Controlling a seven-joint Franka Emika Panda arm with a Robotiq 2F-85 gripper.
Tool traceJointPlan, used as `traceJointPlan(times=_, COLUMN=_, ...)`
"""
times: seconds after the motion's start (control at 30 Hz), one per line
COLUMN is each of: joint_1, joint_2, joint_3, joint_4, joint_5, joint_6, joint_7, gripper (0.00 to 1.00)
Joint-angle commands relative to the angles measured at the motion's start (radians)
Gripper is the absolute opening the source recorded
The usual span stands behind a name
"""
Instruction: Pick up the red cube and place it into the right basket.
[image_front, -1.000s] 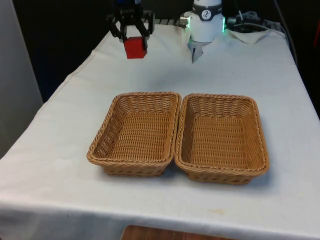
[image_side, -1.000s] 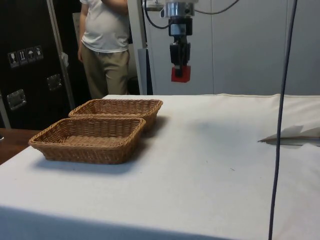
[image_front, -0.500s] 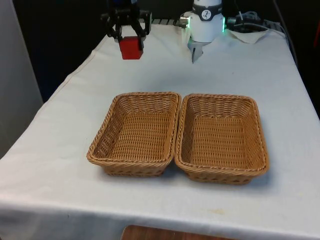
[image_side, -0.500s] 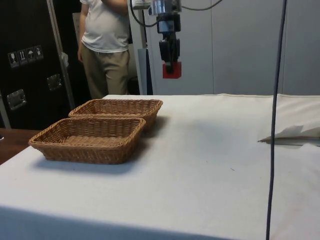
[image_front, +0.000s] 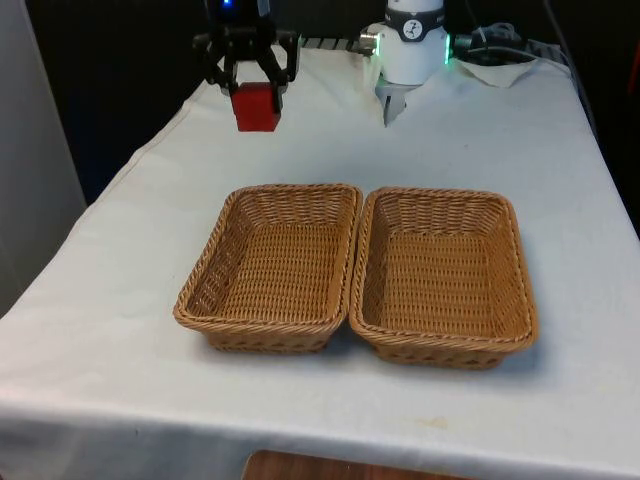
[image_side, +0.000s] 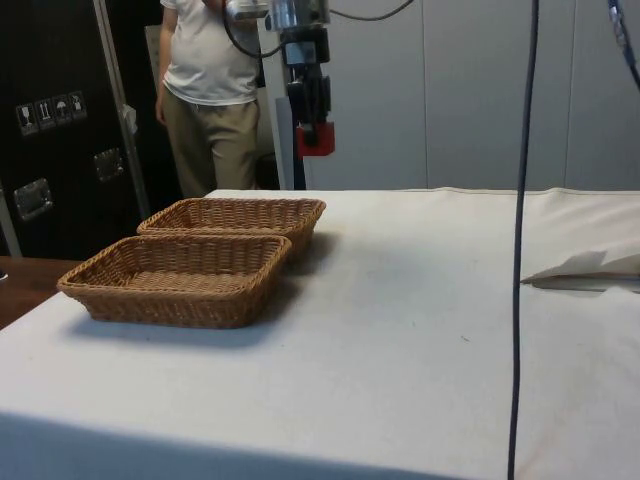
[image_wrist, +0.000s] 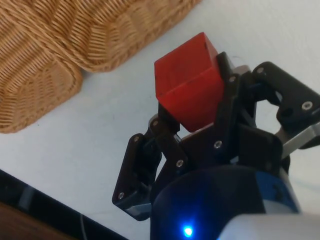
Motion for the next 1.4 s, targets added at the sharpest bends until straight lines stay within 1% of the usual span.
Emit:
traceJointPlan(times=0.0, joint_1=-0.003, joint_2=0.018, joint_3=0.008, joint_4=0.025, joint_5=0.012, joint_6=-0.017, joint_7=0.003, gripper=0.02)
traceJointPlan(times=0.03, joint_1=0.000, joint_2=0.010, joint_3=0.002, joint_4=0.012, joint_5=0.005, joint_6=-0.004, joint_7=0.000, gripper=0.02)
traceJointPlan(times=0.07, joint_1=-0.003, joint_2=0.027, joint_3=0.010, joint_4=0.036, joint_5=0.015, joint_6=-0.020, joint_7=0.004, gripper=0.02)
traceJointPlan(times=0.1, joint_1=-0.002, joint_2=0.044, joint_3=0.013, joint_4=0.057, joint_5=0.024, joint_6=-0.024, joint_7=0.005, gripper=0.02)
traceJointPlan(times=0.13, joint_1=-0.002, joint_2=0.044, joint_3=0.013, joint_4=0.057, joint_5=0.024, joint_6=-0.024, joint_7=0.005, gripper=0.02)
traceJointPlan(times=0.3, joint_1=-0.002, joint_2=0.089, joint_3=0.030, joint_4=0.113, joint_5=0.047, joint_6=-0.029, joint_7=0.014, gripper=0.02)
traceJointPlan(times=0.33, joint_1=0.000, joint_2=0.083, joint_3=0.027, joint_4=0.103, joint_5=0.043, joint_6=-0.016, joint_7=0.010, gripper=0.02)
traceJointPlan(times=0.37, joint_1=-0.003, joint_2=0.104, joint_3=0.038, joint_4=0.131, joint_5=0.052, joint_6=-0.029, joint_7=0.019, gripper=0.02)
traceJointPlan(times=0.53, joint_1=-0.007, joint_2=0.141, joint_3=0.051, joint_4=0.171, joint_5=0.077, joint_6=-0.026, joint_7=0.020, gripper=0.02)
traceJointPlan(times=0.57, joint_1=-0.009, joint_2=0.158, joint_3=0.054, joint_4=0.186, joint_5=0.090, joint_6=-0.025, joint_7=0.015, gripper=0.02)
traceJointPlan(times=0.6, joint_1=-0.001, joint_2=0.154, joint_3=0.046, joint_4=0.179, joint_5=0.083, joint_6=-0.017, joint_7=0.019, gripper=0.02)
traceJointPlan(times=0.63, joint_1=-0.011, joint_2=0.169, joint_3=0.056, joint_4=0.194, joint_5=0.097, joint_6=-0.024, joint_7=0.012, gripper=0.02)
traceJointPlan(times=0.67, joint_1=-0.011, joint_2=0.169, joint_3=0.056, joint_4=0.194, joint_5=0.097, joint_6=-0.024, joint_7=0.012, gripper=0.02)
traceJointPlan(times=0.7, joint_1=-0.014, joint_2=0.189, joint_3=0.057, joint_4=0.209, joint_5=0.111, joint_6=-0.023, joint_7=0.005, gripper=0.02)
traceJointPlan(times=0.83, joint_1=-0.019, joint_2=0.231, joint_3=0.056, joint_4=0.238, joint_5=0.151, joint_6=-0.020, joint_7=-0.016, gripper=0.02)
traceJointPlan(times=0.87, joint_1=-0.021, joint_2=0.250, joint_3=0.055, joint_4=0.250, joint_5=0.172, joint_6=-0.018, joint_7=-0.029, gripper=0.02)
traceJointPlan(times=0.9, joint_1=-0.022, joint_2=0.258, joint_3=0.055, joint_4=0.256, joint_5=0.180, joint_6=-0.018, joint_7=-0.035, gripper=0.02)
traceJointPlan(times=0.93, joint_1=-0.013, joint_2=0.253, joint_3=0.047, joint_4=0.248, joint_5=0.171, joint_6=-0.015, joint_7=-0.028, gripper=0.02)
traceJointPlan(times=0.97, joint_1=-0.024, joint_2=0.267, joint_3=0.055, joint_4=0.261, joint_5=0.190, joint_6=-0.016, joint_7=-0.041, gripper=0.02)
traceJointPlan(times=1.07, joint_1=-0.026, joint_2=0.291, joint_3=0.056, joint_4=0.275, joint_5=0.217, joint_6=-0.013, joint_7=-0.057, gripper=0.02)
traceJointPlan(times=1.1, joint_1=-0.028, joint_2=0.309, joint_3=0.057, joint_4=0.285, joint_5=0.235, joint_6=-0.010, joint_7=-0.067, gripper=0.02)
traceJointPlan(times=1.2, joint_1=-0.029, joint_2=0.324, joint_3=0.056, joint_4=0.295, joint_5=0.251, joint_6=-0.008, joint_7=-0.076, gripper=0.02)
traceJointPlan(times=1.23, joint_1=-0.029, joint_2=0.338, joint_3=0.056, joint_4=0.303, joint_5=0.268, joint_6=-0.006, joint_7=-0.085, gripper=0.02)
traceJointPlan(times=1.27, joint_1=-0.021, joint_2=0.333, joint_3=0.047, joint_4=0.296, joint_5=0.260, joint_6=-0.009, joint_7=-0.079, gripper=0.02)
traceJointPlan(times=1.3, joint_1=-0.029, joint_2=0.345, joint_3=0.055, joint_4=0.307, joint_5=0.276, joint_6=-0.005, joint_7=-0.090, gripper=0.02)
traceJointPlan(times=1.37, joint_1=-0.029, joint_2=0.357, joint_3=0.055, joint_4=0.312, joint_5=0.291, joint_6=-0.001, joint_7=-0.098, gripper=0.02)
